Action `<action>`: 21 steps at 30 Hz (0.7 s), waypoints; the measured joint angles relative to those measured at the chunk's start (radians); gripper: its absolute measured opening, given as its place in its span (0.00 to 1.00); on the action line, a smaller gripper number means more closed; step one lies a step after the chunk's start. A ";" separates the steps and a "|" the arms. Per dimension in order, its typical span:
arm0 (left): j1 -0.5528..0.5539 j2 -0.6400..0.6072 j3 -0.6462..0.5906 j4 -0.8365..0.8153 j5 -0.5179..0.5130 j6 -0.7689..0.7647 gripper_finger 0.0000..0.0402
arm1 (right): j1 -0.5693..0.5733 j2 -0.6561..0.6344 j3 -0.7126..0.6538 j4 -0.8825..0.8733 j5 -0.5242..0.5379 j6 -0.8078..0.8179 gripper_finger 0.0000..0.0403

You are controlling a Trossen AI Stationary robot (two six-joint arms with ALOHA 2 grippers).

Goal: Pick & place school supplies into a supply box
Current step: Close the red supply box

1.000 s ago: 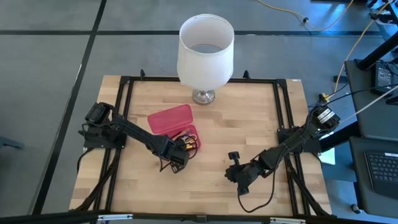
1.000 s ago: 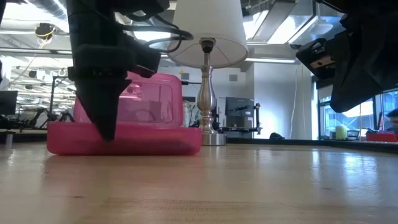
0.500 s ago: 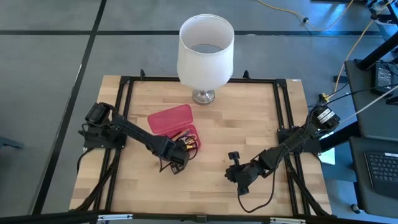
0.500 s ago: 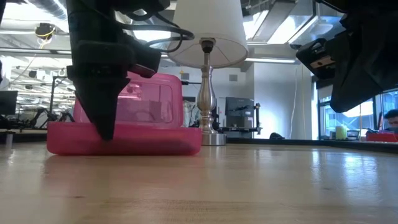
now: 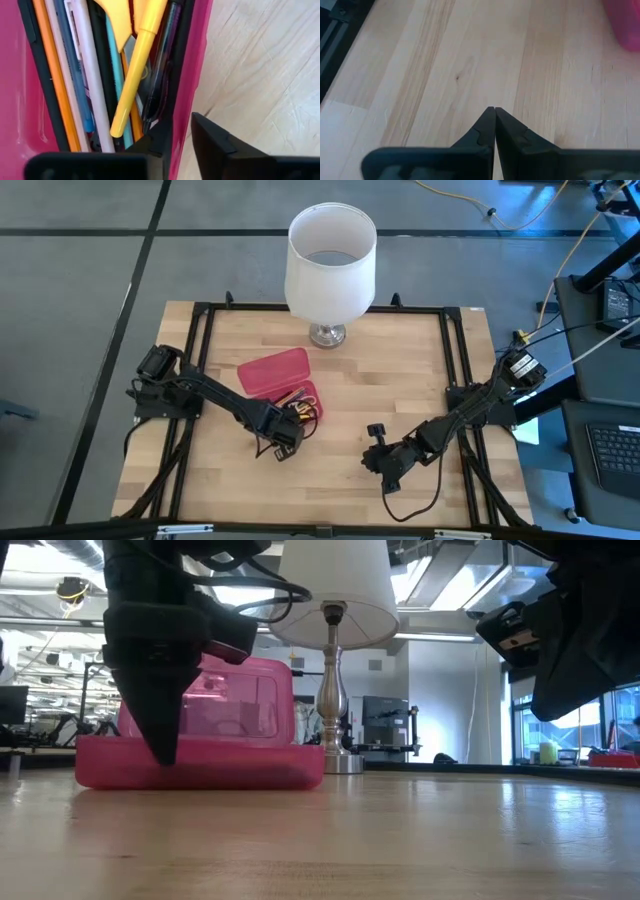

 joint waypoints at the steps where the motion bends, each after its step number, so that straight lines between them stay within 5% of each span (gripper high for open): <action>1: 0.000 0.000 0.000 0.000 0.001 0.000 0.14 | 0.000 0.000 0.000 0.000 0.000 0.000 0.03; 8: -0.012 0.000 0.000 0.005 -0.002 0.028 0.02 | 0.000 0.000 0.000 0.000 0.000 0.002 0.03; 21: -0.128 0.000 0.000 0.247 0.005 0.176 0.01 | -0.002 0.000 0.000 0.000 0.004 0.065 0.03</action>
